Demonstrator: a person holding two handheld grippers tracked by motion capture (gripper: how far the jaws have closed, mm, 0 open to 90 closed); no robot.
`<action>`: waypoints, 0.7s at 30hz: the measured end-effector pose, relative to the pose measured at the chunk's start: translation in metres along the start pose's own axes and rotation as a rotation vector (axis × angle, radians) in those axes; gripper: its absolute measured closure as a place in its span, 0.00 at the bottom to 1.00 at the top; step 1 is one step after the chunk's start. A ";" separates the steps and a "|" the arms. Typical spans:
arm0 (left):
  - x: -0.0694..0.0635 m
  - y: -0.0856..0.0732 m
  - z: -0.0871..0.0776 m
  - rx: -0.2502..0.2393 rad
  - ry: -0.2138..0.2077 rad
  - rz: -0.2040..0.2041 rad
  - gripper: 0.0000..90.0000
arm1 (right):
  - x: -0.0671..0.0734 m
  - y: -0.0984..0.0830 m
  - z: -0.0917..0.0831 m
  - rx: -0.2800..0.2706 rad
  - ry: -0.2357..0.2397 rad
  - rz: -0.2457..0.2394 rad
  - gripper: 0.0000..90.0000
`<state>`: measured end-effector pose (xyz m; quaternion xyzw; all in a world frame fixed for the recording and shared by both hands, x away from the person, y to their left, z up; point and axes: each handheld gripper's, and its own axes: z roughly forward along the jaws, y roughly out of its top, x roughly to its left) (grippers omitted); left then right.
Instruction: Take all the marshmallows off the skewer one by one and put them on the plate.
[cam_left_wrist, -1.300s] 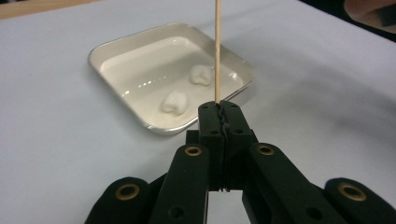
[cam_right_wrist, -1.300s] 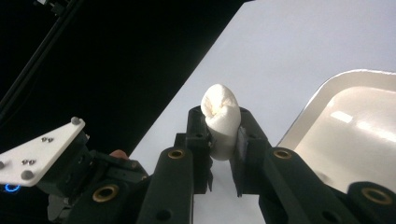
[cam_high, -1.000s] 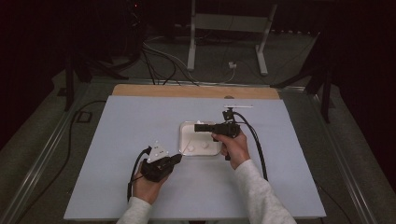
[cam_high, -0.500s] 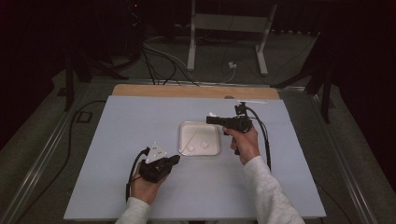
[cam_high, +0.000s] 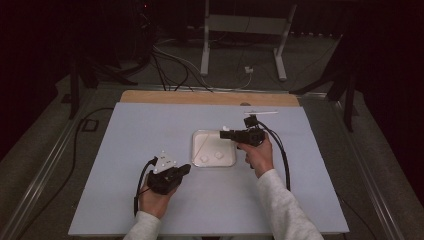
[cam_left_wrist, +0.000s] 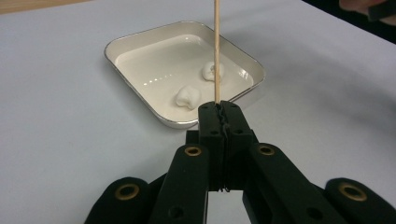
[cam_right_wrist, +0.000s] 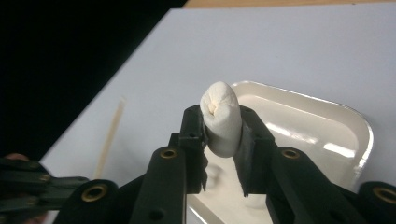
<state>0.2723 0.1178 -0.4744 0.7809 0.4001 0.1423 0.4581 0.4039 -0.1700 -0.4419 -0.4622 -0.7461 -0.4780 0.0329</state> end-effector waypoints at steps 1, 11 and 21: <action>0.000 0.000 0.000 -0.001 0.000 -0.001 1.00 | 0.000 -0.001 0.001 0.004 -0.008 -0.007 0.82; 0.001 0.001 -0.001 -0.012 -0.002 -0.023 1.00 | -0.006 -0.011 0.015 0.043 -0.067 -0.018 0.81; 0.001 0.005 0.001 -0.011 0.004 -0.028 1.00 | -0.012 -0.024 0.032 0.105 -0.118 -0.035 0.82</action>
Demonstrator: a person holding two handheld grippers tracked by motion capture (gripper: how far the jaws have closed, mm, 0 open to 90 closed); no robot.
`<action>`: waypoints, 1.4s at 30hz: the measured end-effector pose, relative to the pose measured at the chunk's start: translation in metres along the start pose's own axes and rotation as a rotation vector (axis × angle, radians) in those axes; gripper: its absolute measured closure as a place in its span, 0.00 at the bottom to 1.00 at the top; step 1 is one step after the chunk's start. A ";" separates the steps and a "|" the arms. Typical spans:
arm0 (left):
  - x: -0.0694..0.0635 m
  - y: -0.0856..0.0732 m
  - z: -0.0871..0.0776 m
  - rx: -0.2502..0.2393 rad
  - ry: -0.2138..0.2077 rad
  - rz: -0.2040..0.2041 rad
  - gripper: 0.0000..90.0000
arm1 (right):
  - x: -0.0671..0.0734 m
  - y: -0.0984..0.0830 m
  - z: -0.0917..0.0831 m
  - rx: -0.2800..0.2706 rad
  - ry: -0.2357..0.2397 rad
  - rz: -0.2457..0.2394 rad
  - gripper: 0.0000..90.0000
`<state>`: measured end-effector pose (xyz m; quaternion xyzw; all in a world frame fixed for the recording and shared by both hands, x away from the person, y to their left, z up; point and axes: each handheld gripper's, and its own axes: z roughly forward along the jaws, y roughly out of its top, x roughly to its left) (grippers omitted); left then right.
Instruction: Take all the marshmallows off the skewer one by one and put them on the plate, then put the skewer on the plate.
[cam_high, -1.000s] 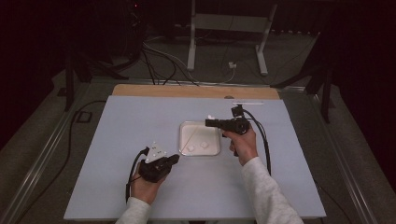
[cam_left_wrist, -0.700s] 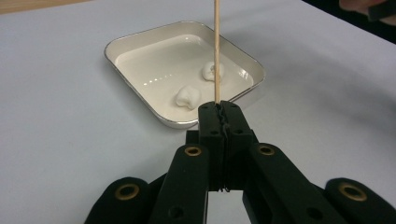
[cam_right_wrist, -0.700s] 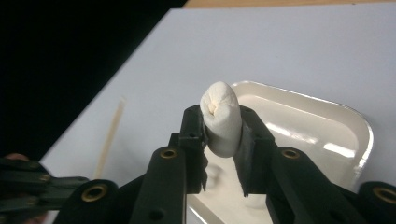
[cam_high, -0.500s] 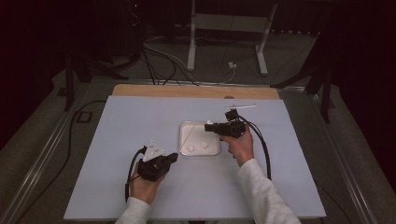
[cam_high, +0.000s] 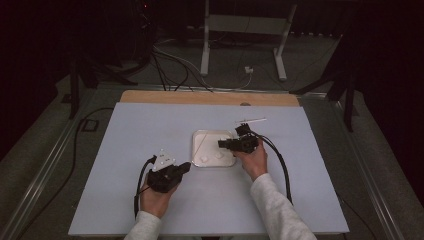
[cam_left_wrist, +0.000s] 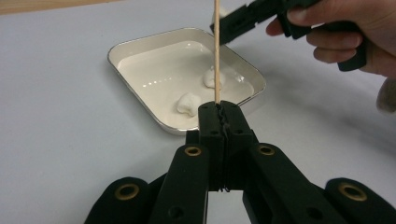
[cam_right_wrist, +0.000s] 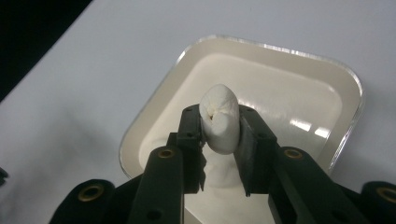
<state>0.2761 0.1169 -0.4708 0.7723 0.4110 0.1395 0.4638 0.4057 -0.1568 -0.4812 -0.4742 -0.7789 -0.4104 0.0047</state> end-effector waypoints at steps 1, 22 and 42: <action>0.000 0.001 0.000 -0.001 0.000 -0.003 1.00 | 0.000 -0.001 0.002 0.011 -0.003 -0.001 0.82; -0.001 0.023 0.015 -0.037 0.018 -0.057 1.00 | 0.005 -0.005 -0.010 -0.038 -0.061 -0.013 0.17; -0.001 0.035 0.037 -0.036 0.021 -0.104 1.00 | 0.019 -0.018 -0.036 -0.153 -0.014 -0.120 0.00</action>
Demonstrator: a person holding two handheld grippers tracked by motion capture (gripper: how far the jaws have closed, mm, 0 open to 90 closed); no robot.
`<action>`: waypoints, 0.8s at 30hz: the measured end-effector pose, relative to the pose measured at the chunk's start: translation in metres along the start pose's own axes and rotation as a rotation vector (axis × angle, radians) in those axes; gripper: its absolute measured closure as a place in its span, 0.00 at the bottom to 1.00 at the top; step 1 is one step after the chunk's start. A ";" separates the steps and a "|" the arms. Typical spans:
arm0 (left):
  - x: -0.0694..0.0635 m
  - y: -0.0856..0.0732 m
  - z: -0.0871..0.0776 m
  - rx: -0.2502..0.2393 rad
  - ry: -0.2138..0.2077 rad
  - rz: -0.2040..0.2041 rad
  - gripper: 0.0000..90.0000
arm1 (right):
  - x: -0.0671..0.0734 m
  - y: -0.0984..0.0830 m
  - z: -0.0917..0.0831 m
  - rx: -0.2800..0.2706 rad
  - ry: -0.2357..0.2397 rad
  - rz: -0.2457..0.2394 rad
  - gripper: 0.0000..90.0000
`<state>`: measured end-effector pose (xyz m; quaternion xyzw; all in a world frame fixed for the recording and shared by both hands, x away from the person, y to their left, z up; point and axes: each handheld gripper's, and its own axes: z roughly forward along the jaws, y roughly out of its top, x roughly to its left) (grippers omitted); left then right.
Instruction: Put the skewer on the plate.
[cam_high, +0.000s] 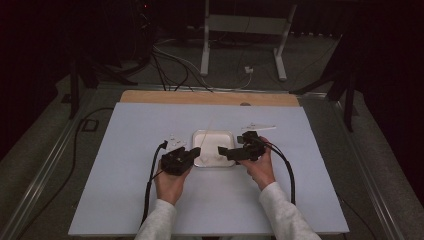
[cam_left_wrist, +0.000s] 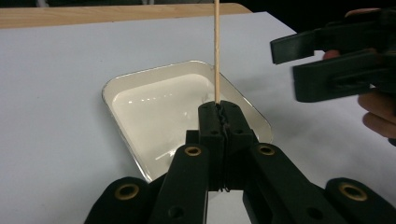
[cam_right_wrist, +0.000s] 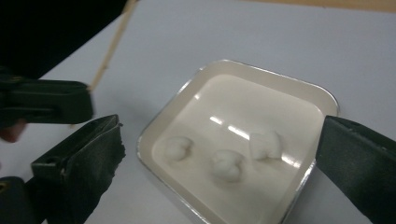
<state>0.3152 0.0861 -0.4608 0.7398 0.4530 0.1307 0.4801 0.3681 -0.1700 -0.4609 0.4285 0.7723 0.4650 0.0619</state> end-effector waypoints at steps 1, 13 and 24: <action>0.000 0.000 0.001 -0.001 -0.001 -0.005 1.00 | 0.001 0.000 -0.001 -0.010 0.008 -0.010 0.00; 0.001 0.006 0.015 0.011 0.009 -0.037 1.00 | 0.008 -0.008 -0.025 -0.108 0.044 -0.067 0.00; 0.000 0.007 0.031 0.030 0.018 -0.058 1.00 | 0.007 -0.021 -0.047 -0.143 0.020 -0.109 0.00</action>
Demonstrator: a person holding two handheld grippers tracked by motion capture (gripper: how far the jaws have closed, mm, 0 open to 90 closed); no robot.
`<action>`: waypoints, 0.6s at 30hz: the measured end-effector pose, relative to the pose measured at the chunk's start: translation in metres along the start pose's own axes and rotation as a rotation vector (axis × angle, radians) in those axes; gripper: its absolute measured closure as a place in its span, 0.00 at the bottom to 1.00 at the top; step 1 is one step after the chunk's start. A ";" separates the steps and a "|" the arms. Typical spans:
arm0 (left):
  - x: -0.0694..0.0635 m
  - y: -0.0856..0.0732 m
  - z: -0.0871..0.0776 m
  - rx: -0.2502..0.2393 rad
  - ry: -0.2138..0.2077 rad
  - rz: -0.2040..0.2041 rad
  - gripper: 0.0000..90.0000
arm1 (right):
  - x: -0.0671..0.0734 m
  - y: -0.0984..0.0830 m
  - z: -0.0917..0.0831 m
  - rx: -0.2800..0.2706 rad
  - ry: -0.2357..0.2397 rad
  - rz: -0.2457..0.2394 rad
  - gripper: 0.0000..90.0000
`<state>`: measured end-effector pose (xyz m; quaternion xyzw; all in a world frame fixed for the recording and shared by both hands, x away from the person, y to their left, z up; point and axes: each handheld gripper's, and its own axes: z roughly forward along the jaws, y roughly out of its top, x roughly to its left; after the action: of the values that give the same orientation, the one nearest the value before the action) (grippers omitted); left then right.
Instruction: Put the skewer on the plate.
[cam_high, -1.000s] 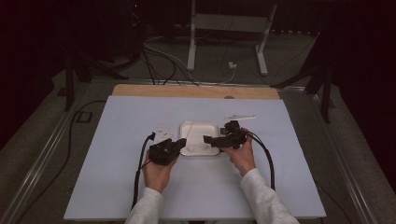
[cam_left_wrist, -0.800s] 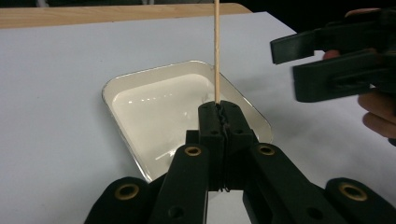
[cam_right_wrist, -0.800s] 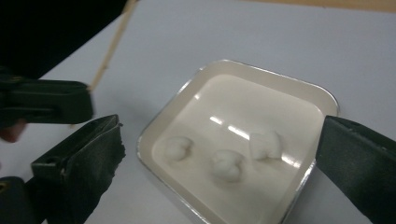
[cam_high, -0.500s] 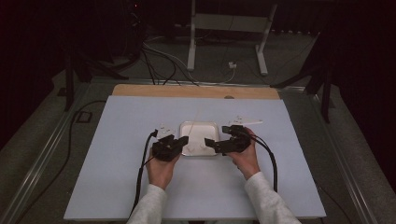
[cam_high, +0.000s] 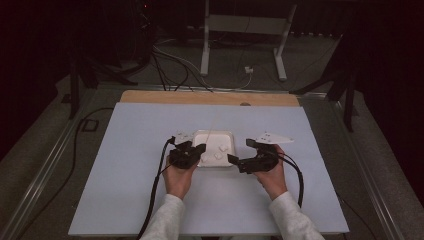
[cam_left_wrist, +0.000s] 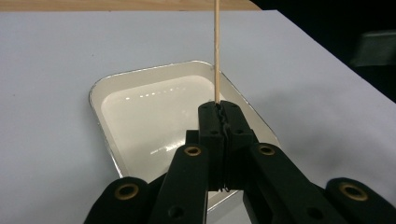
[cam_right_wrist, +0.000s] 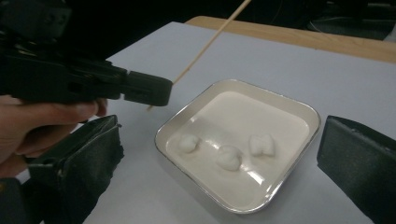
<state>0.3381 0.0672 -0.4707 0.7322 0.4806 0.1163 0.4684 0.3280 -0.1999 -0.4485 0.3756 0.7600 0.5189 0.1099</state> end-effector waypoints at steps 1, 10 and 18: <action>0.000 0.000 0.001 0.001 0.000 -0.004 1.00 | 0.000 0.000 -0.002 -0.005 -0.001 -0.002 0.00; 0.002 -0.002 0.009 0.015 0.015 -0.017 1.00 | 0.003 -0.002 -0.016 -0.028 -0.015 -0.029 0.00; 0.002 -0.004 0.019 0.035 0.020 -0.028 1.00 | 0.001 -0.012 -0.028 -0.058 -0.024 -0.014 0.00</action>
<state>0.3486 0.0580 -0.4843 0.7322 0.4974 0.1090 0.4523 0.3064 -0.2212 -0.4461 0.3731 0.7459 0.5353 0.1337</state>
